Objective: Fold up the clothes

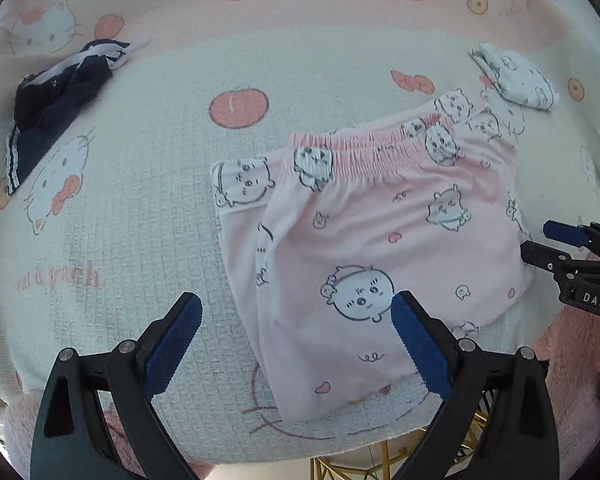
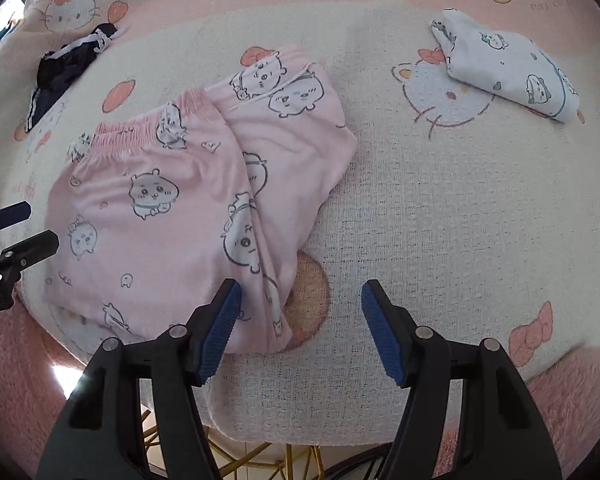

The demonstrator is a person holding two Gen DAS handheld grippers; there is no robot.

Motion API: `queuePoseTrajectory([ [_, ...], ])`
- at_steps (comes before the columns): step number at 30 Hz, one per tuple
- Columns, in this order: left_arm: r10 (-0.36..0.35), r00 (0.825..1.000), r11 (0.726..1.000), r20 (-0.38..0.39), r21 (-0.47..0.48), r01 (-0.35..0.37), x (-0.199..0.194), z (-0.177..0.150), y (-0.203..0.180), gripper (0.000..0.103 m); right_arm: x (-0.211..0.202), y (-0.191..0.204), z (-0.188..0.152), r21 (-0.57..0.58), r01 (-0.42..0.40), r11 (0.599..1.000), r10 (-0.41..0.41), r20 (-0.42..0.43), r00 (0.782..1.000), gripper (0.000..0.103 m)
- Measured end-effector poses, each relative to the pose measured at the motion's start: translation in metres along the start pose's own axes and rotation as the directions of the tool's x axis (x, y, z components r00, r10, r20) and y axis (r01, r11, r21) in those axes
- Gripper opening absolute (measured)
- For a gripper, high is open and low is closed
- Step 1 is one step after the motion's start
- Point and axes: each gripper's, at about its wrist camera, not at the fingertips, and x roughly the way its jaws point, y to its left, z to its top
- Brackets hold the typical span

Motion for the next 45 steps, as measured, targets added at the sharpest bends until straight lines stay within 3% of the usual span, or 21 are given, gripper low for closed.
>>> queuePoseTrajectory([
  [5, -0.027, 1.000, 0.997, -0.007, -0.079, 0.026, 0.001, -0.006, 0.013, 0.097, -0.008, -0.004, 0.004, 0.040, -0.006, 0.999, 0.005, 0.027, 1.000, 0.059],
  [7, -0.053, 0.999, 0.992, -0.002, -0.114, 0.052, -0.001, -0.008, 0.021, 0.097, -0.006, -0.003, 0.005, 0.034, -0.045, 0.998, 0.044, 0.018, 0.999, 0.051],
  [10, -0.086, 0.996, 0.986, 0.012, -0.143, 0.087, -0.003, -0.012, 0.027, 0.097, -0.005, 0.004, 0.007, 0.025, -0.121, 0.992, 0.121, 0.020, 0.993, 0.050],
  [17, 0.075, 0.995, 0.990, -0.067, -0.115, -0.082, 0.019, -0.013, 0.028, 0.097, 0.010, 0.011, 0.023, 0.047, -0.150, 0.988, 0.150, -0.009, 0.989, 0.060],
  [19, 0.022, 0.998, 0.989, -0.054, -0.142, -0.029, 0.017, -0.013, 0.030, 0.097, 0.022, 0.018, 0.028, 0.029, -0.139, 0.990, 0.140, -0.034, 0.990, 0.059],
  [21, 0.011, 0.999, 0.989, -0.048, -0.148, -0.018, 0.016, -0.012, 0.031, 0.097, 0.021, 0.021, 0.029, 0.017, -0.159, 0.987, 0.160, -0.021, 0.987, 0.043],
  [22, 0.010, 0.999, 0.989, -0.047, -0.149, -0.017, 0.015, -0.012, 0.032, 0.097, 0.018, 0.023, 0.030, 0.016, -0.171, 0.985, 0.171, -0.010, 0.985, 0.015],
  [23, 0.008, 0.999, 0.989, -0.045, -0.150, -0.015, 0.015, -0.011, 0.032, 0.097, 0.017, 0.024, 0.030, 0.020, -0.175, 0.984, 0.175, -0.005, 0.985, 0.014],
  [31, -0.021, 1.000, 0.982, -0.015, -0.190, 0.017, 0.007, -0.009, 0.042, 0.097, -0.038, 0.042, 0.029, -0.087, -0.145, 0.986, 0.155, 0.123, 0.980, 0.011],
  [35, -0.022, 1.000, 0.982, 0.020, -0.188, 0.025, -0.009, -0.003, 0.044, 0.097, -0.070, 0.083, 0.038, -0.250, -0.156, 0.956, 0.202, 0.169, 0.965, 0.011],
  [39, -0.019, 0.999, 0.980, 0.026, -0.198, 0.024, -0.015, 0.000, 0.050, 0.097, -0.057, 0.115, 0.036, -0.342, -0.222, 0.913, 0.260, 0.069, 0.963, 0.013],
  [42, -0.024, 0.999, 0.977, 0.029, -0.209, 0.030, -0.015, -0.001, 0.053, 0.097, -0.015, 0.125, 0.029, -0.322, -0.310, 0.895, 0.297, -0.090, 0.951, 0.020],
  [43, -0.047, 0.998, 0.974, 0.036, -0.221, 0.054, -0.016, -0.002, 0.056, 0.097, -0.006, 0.125, 0.024, -0.315, -0.335, 0.888, 0.311, -0.127, 0.942, 0.025],
  [45, -0.126, 0.990, 0.956, 0.061, -0.261, 0.137, -0.017, -0.003, 0.060, 0.097, -0.007, 0.124, 0.011, -0.342, -0.344, 0.875, 0.327, -0.109, 0.939, 0.034],
])
